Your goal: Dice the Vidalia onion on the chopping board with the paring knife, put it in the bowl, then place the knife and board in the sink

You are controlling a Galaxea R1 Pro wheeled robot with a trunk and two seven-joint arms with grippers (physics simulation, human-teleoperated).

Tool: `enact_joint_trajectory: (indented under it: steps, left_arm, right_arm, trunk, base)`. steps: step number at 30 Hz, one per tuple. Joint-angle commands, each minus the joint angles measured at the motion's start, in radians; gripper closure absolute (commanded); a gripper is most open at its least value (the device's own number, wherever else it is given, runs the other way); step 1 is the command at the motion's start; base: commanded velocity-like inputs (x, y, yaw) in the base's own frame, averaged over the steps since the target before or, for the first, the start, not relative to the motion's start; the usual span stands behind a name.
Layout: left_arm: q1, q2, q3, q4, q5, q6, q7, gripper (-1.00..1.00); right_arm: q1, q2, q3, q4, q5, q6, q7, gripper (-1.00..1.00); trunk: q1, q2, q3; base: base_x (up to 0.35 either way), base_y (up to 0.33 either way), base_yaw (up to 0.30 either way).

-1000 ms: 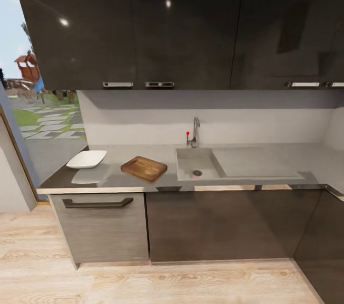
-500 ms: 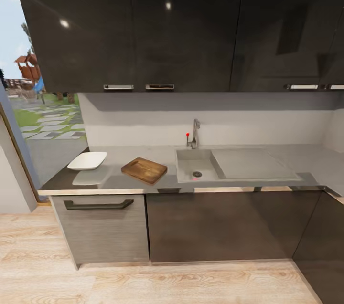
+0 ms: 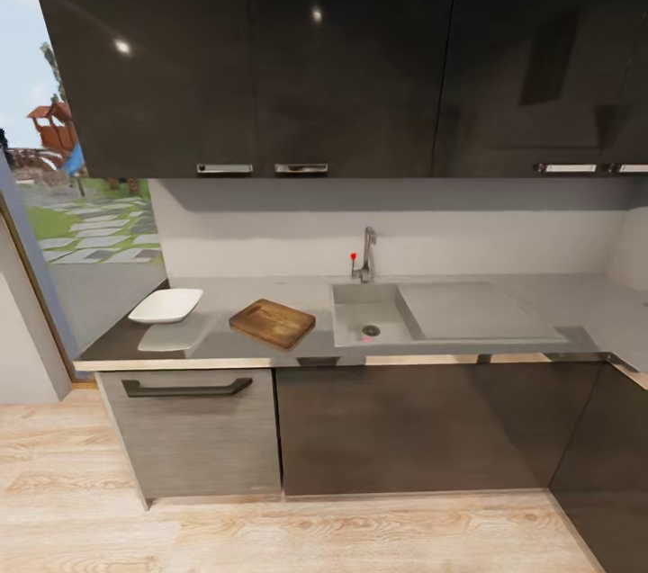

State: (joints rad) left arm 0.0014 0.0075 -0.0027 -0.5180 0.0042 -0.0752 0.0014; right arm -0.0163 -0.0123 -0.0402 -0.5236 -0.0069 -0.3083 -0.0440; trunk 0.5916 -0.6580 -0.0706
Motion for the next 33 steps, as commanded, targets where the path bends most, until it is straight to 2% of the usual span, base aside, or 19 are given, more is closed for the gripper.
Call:
enact_joint_trajectory:
  steps: [1,6,11,16,19,20,24,28,29,31,33]
  left_arm:
    - [0.0,0.0,0.0,-0.001,0.0,-0.001,0.0,-1.0]
    - [0.0,0.0,0.0,0.0,0.0,-0.001,0.0,-1.0]
    - [0.0,0.001,-0.001,0.0,0.0,-0.001,-0.002,-1.0]
    - [0.0,0.002,-0.002,0.002,0.001,-0.001,-0.003,-1.0]
    - [0.0,0.002,-0.002,0.004,-0.001,-0.001,-0.003,-1.0]
    - [0.0,0.002,-0.002,0.004,-0.001,-0.001,-0.002,-1.0]
    - [0.0,0.002,-0.002,0.004,-0.002,-0.001,-0.003,-1.0]
    - [0.0,0.002,-0.002,0.004,-0.002,-0.001,-0.003,-1.0]
    - [0.0,0.002,-0.002,0.005,-0.001,-0.001,-0.003,-1.0]
    - [0.0,0.002,-0.002,0.005,-0.001,-0.001,-0.003,-1.0]
    - [0.0,0.002,-0.002,0.005,0.0,-0.001,-0.003,-1.0]
  right_arm:
    - [-0.001,0.0,0.0,0.0,-0.001,-0.003,-0.002,-1.0]
    - [-0.001,0.0,0.0,0.0,-0.001,-0.003,-0.002,-1.0]
    - [-0.001,-0.001,-0.002,0.0,-0.001,-0.007,-0.001,-1.0]
    - [-0.001,0.0,-0.001,-0.032,0.0,-0.059,0.0,-1.0]
    - [-0.001,0.0,0.0,-0.118,0.003,-0.077,-0.004,-1.0]
    - [-0.001,0.0,0.0,-0.194,0.004,-0.078,-0.01,-1.0]
    - [-0.001,0.001,0.0,-0.323,0.005,-0.057,-0.036,-1.0]
    - [-0.001,0.002,0.001,-0.462,0.003,0.028,-0.084,-1.0]
    - [-0.001,0.003,0.002,-0.553,0.003,0.094,-0.109,-1.0]
    - [-0.001,0.003,0.002,-0.643,0.002,0.153,-0.123,-1.0]
    - [-0.001,0.003,0.003,-0.688,0.002,0.181,-0.126,-1.0]
  trunk:
    - [-0.004,0.006,0.002]
    - [-0.023,0.041,0.017]
    - [-0.023,0.041,0.017]
    - [-0.023,0.041,0.017]
    - [-0.023,0.041,0.017]
    - [-0.023,0.041,0.017]
    - [-0.023,0.041,0.017]
    - [-0.023,0.041,0.017]
    - [-0.023,0.041,0.017]
    - [-0.023,0.041,0.017]
    - [-0.023,0.041,0.017]
  base:
    - [0.0,0.0,0.0]
    - [0.0,0.0,0.0]
    - [0.0,0.0,0.0]
    - [0.0,0.0,0.0]
    - [0.0,0.0,0.0]
    - [0.0,0.0,0.0]
    - [0.0,0.0,0.0]
    - [0.0,0.0,0.0]
    - [0.0,0.0,0.0]
    - [0.0,0.0,0.0]
    - [0.0,0.0,0.0]
